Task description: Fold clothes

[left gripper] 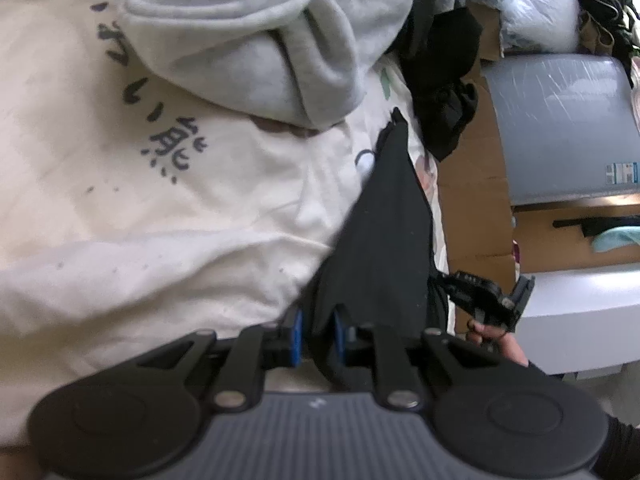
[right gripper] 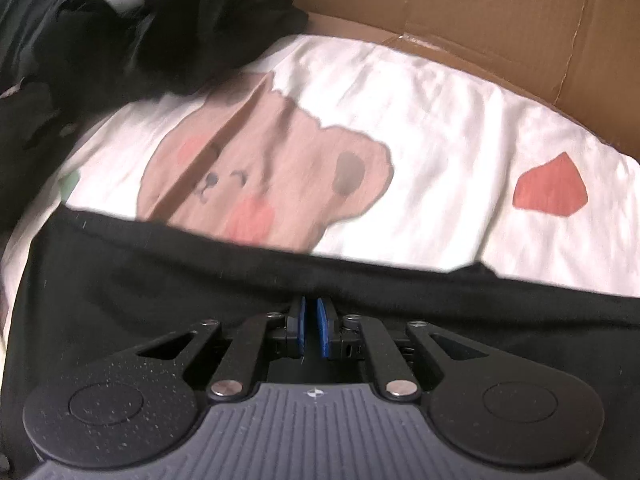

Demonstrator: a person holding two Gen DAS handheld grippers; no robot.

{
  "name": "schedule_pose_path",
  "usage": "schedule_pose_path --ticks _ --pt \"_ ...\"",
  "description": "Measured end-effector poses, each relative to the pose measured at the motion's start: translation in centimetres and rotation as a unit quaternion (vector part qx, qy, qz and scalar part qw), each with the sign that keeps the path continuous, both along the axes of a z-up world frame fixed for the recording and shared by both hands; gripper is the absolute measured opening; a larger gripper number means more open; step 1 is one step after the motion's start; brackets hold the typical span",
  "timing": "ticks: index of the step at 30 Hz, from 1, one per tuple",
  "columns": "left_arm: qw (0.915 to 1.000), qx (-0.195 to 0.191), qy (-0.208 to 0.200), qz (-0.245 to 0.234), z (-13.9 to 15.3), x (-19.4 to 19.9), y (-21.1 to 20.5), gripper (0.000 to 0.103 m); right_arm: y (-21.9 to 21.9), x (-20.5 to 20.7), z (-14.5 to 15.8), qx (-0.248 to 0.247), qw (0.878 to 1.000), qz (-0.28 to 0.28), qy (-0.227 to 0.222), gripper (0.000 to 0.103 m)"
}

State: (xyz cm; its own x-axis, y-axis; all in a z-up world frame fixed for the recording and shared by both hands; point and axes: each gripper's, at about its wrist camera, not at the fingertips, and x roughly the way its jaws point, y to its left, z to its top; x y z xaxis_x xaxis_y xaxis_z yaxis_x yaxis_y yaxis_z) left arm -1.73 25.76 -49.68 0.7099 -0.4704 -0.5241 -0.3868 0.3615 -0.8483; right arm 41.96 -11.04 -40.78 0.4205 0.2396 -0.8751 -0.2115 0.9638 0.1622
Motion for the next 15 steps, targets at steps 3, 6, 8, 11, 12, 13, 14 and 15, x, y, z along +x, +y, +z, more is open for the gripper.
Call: schedule_pose_path --ticks 3,6,8,11,12,13,14,15 --pt "0.9999 0.0 -0.002 -0.011 0.1 0.1 -0.1 0.016 0.0 1.0 0.1 -0.004 1.0 -0.002 -0.003 0.012" --pt "0.9999 -0.001 -0.008 -0.015 0.2 0.1 -0.1 0.015 -0.1 1.7 0.5 -0.002 1.0 -0.013 0.001 0.014" --pt "0.9998 -0.004 -0.017 -0.014 0.3 0.1 0.0 0.004 -0.2 1.6 1.0 -0.001 1.0 -0.011 0.001 0.017" --pt "0.9997 -0.003 -0.024 -0.009 0.6 0.1 0.2 0.005 -0.1 0.7 2.1 0.001 1.0 0.001 -0.001 0.032" --pt "0.9996 -0.005 -0.027 -0.007 0.8 0.1 0.3 0.005 0.0 0.2 2.4 0.002 1.0 0.01 -0.002 0.035" --pt "0.9995 -0.006 -0.031 -0.006 1.0 0.0 0.3 0.005 0.2 -0.4 2.8 0.004 1.0 0.02 -0.002 0.036" --pt "0.9994 -0.005 -0.034 -0.007 1.2 0.1 0.2 0.005 0.3 -1.0 3.1 0.004 1.0 0.03 -0.002 0.037" --pt "0.9993 -0.004 -0.037 -0.007 1.5 0.2 0.1 0.005 0.5 -1.6 3.4 0.003 0.999 0.039 -0.002 0.037"
